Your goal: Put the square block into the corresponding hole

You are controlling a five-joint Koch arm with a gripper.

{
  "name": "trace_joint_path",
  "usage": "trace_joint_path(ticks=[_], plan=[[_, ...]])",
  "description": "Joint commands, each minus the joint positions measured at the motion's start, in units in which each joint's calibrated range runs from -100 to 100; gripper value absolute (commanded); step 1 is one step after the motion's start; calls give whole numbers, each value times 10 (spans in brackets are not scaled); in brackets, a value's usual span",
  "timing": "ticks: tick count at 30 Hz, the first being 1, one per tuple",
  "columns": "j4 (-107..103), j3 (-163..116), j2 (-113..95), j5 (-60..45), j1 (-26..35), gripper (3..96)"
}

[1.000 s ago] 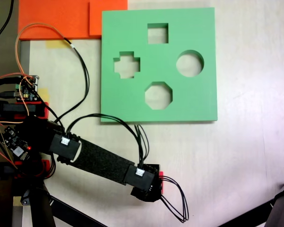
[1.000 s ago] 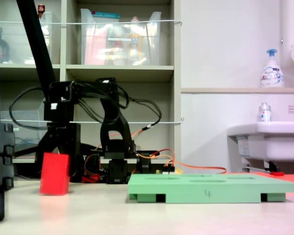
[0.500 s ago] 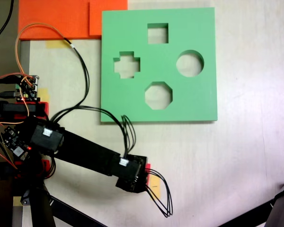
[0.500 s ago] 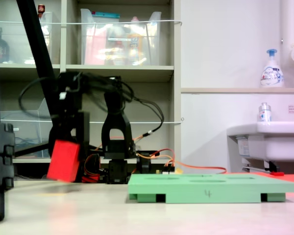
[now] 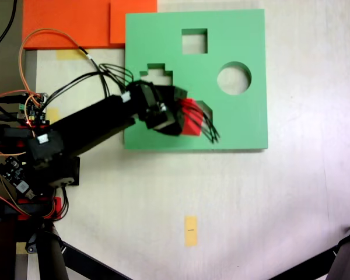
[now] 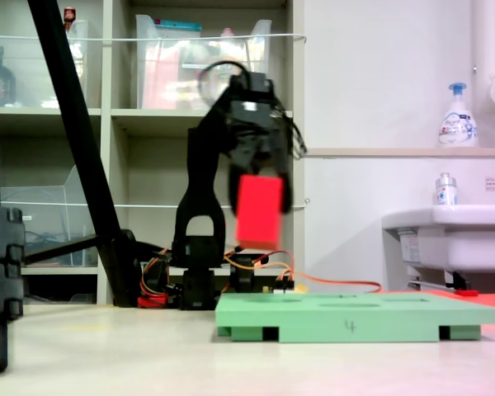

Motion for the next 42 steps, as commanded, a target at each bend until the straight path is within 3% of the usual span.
trace_joint_path(ticks=[1,8,12,42], plan=[[-18,130,118,55,42,168],[-18,377,409,90,83,171],[-18,385,470,102,107,175],[152,388,598,105,136,211]])
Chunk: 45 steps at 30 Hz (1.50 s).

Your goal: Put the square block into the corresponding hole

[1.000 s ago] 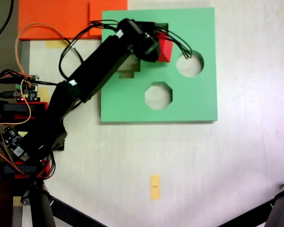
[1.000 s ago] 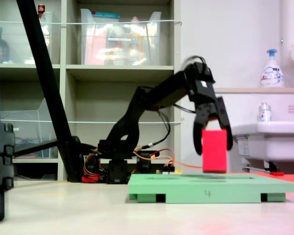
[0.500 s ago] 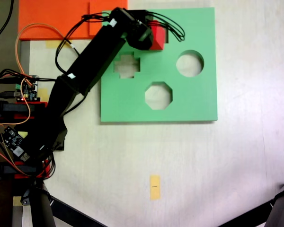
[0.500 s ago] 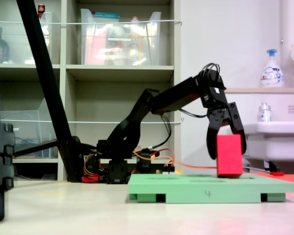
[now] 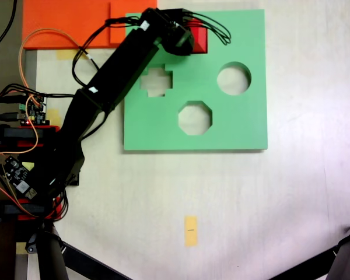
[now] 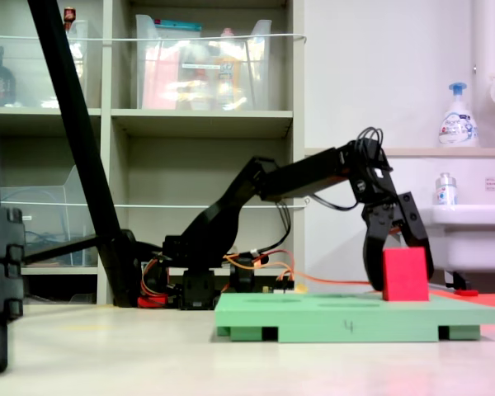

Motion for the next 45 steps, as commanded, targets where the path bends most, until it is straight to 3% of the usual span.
trace_joint_path(ticks=[1,4,7,11,16,17,23,28,30,36,38,40,45], plan=[[37,18,1,4,6,212],[43,18,22,4,6,260],[79,18,51,2,5,487],[104,18,73,-6,2,615],[107,21,79,-23,2,935],[109,24,79,-30,1,958],[100,25,-27,-53,-2,958],[33,25,-262,-127,-13,944],[0,25,-364,-196,-25,891],[-16,25,-618,-426,-68,883],[13,25,-685,-499,-118,739],[73,25,-716,-518,-162,654],[137,19,-693,-588,-252,592]])
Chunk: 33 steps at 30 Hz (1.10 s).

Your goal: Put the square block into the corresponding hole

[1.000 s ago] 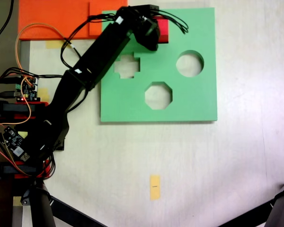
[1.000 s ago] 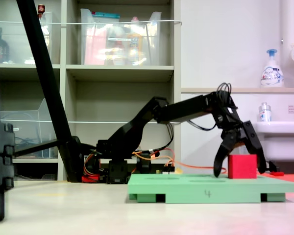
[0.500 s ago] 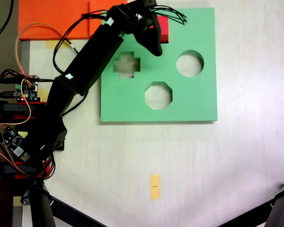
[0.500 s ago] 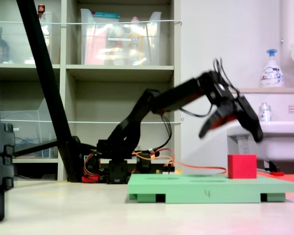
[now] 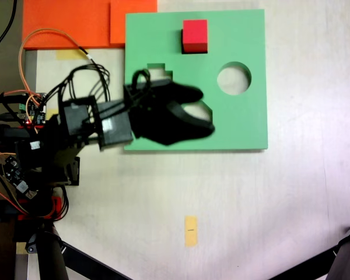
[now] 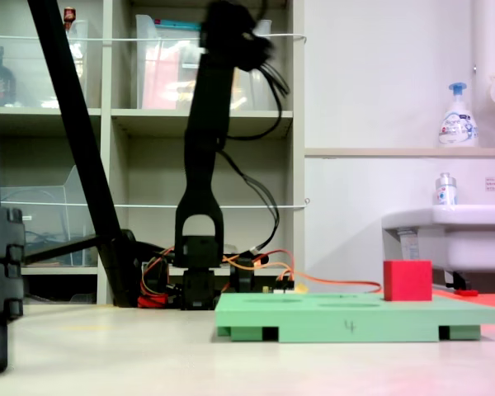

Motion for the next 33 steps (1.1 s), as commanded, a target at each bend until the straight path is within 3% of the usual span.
trace_joint_path(ticks=[1,8,10,13,17,24,33], plan=[[57,-2,4,-49,-38,592],[77,-281,-187,-48,-60,592],[223,-477,-300,-52,-61,581],[639,-905,-519,-77,-72,495],[988,-1269,-603,-139,-68,487],[994,-1674,-673,-189,-50,485],[807,-1699,-673,-209,-42,487]])
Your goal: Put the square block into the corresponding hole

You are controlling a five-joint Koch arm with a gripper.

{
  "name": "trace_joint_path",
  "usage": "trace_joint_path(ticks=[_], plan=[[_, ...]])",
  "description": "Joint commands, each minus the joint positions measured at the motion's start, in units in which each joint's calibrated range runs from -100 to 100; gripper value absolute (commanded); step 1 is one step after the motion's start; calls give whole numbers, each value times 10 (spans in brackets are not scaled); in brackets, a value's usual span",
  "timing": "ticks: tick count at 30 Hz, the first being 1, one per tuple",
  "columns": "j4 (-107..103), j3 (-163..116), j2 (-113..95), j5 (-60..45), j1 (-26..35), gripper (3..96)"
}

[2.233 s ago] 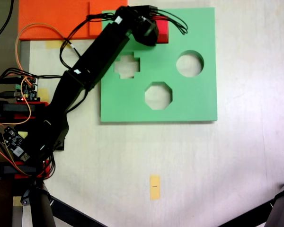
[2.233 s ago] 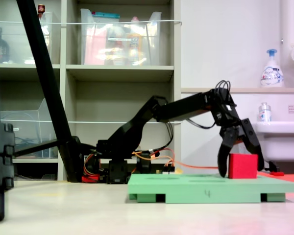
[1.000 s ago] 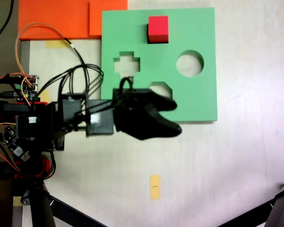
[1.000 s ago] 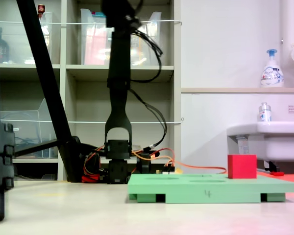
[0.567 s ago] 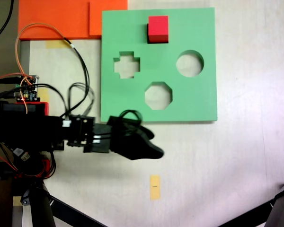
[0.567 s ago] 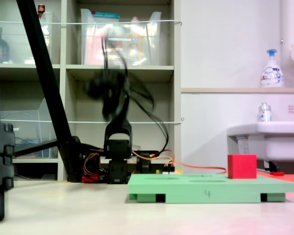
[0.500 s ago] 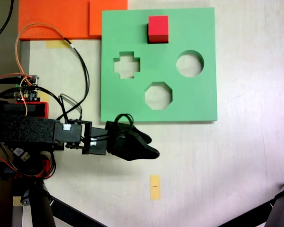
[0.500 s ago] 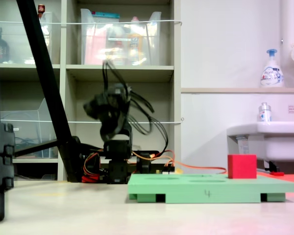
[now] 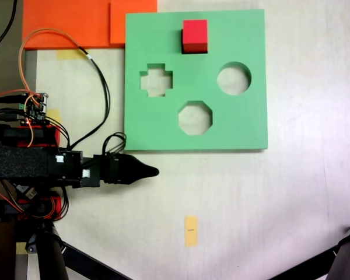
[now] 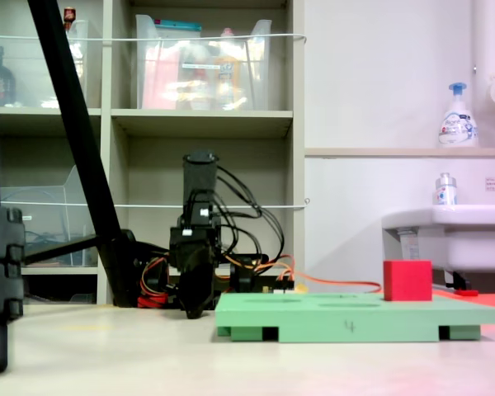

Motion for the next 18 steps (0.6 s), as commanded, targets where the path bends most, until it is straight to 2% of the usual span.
trace_joint_path(ticks=[1,18], plan=[[-89,-6,-7,-3,0,490],[-89,-6,-7,0,-1,487]])
